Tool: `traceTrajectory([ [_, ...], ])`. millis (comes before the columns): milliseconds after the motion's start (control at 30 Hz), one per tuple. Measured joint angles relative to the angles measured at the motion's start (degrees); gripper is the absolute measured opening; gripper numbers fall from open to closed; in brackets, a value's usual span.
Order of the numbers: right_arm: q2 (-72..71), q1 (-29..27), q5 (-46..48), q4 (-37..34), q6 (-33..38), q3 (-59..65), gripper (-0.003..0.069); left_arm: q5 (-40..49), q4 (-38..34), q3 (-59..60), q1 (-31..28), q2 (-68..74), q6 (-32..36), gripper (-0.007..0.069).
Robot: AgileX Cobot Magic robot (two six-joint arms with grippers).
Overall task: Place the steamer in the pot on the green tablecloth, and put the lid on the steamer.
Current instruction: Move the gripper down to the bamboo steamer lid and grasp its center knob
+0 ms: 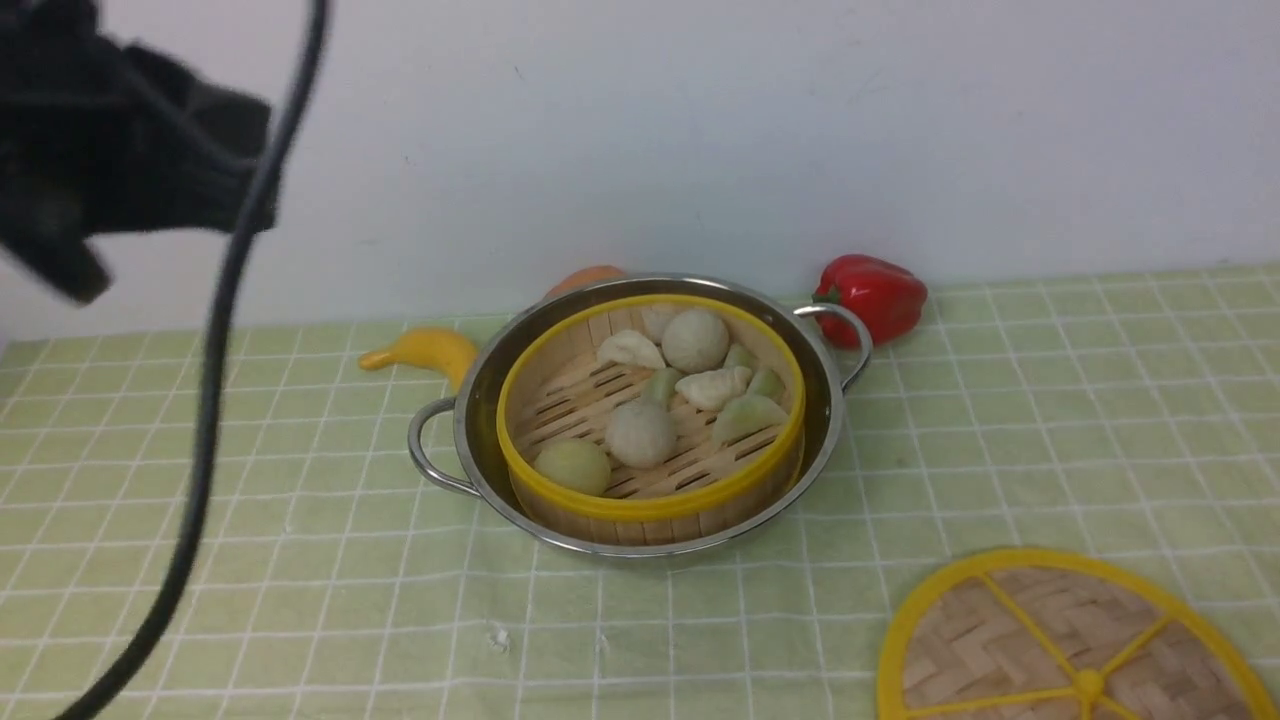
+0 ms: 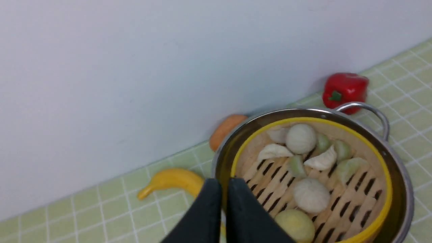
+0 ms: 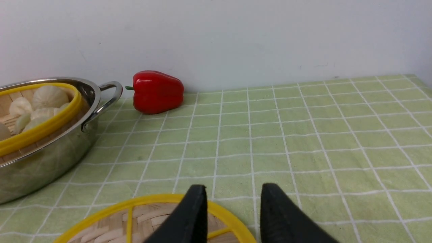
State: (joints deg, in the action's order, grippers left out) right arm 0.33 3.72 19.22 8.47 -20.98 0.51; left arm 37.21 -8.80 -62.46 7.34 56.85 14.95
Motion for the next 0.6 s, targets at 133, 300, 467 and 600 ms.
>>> traceTrajectory([
  [133, 0.0, 0.0, 0.0, 0.0, 0.0, 0.0, 0.0243, -1.3, -2.8, 15.0, -12.5, -13.7, 0.0, 0.0032],
  [300, 0.0, 0.0, 0.0, 0.0, 0.0, 0.0, 0.0243, -4.2, -2.4, 30.6, -21.2, -28.8, -0.1, 0.0043],
  [467, 0.0, 0.0, 0.0, 0.0, 0.0, 0.0, 0.0243, -13.1, -1.0, 44.0, -22.4, -42.6, 0.0, 0.0050],
  [600, 0.0, 0.0, 0.0, 0.0, 0.0, 0.0, 0.0243, -16.3, -0.2, 50.5, -22.4, -48.6, 0.0, 0.0062],
])
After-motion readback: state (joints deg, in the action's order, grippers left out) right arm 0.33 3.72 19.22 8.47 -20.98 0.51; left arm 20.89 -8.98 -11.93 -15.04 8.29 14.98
